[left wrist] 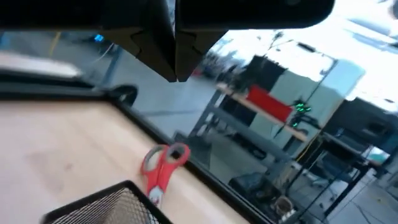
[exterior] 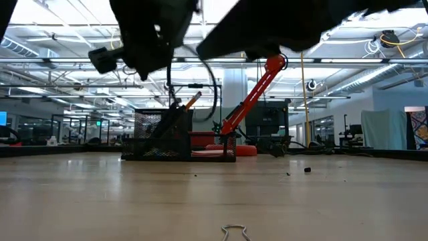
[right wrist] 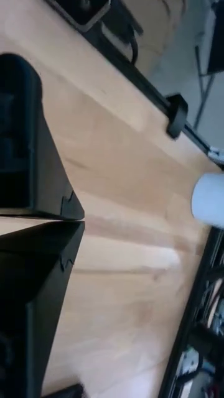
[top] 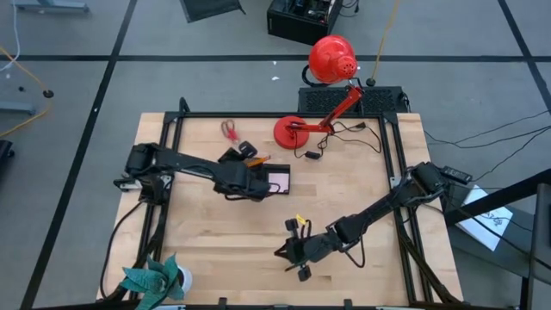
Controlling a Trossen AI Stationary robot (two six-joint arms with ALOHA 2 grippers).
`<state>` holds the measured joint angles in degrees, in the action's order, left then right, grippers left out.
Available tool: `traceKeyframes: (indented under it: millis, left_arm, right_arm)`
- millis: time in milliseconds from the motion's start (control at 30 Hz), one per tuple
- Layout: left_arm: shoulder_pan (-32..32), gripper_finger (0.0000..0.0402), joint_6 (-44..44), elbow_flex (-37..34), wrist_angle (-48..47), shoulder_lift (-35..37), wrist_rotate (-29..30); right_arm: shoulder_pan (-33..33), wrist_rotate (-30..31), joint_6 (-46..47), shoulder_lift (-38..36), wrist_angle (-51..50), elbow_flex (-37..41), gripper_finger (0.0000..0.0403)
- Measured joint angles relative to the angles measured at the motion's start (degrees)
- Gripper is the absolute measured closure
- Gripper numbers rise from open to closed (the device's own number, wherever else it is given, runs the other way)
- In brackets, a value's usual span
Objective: Pick and place office supplies into organizer
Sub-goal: Put the red scissor into the mesh desk organizer
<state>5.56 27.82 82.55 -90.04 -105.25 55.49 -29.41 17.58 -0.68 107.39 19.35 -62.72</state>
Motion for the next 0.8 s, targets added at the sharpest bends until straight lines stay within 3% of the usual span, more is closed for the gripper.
traceKeyframes:
  millis: [300,633,800]
  left_arm:
    - [1.6,0.0398,-3.6,0.5,-0.1,6.3,-5.2]
    - [-4.1,0.0390,-20.3,0.4,1.2,13.2,-21.0]
    - [-6.9,0.0376,-23.2,0.4,10.8,22.4,-28.5]
  right_arm:
    - [2.2,0.2,2.1,0.0,15.7,8.4,0.0394]
    - [2.3,0.2,2.9,0.0,18.8,8.8,0.0394]
    - [2.0,0.2,3.0,0.0,19.4,8.8,0.0394]
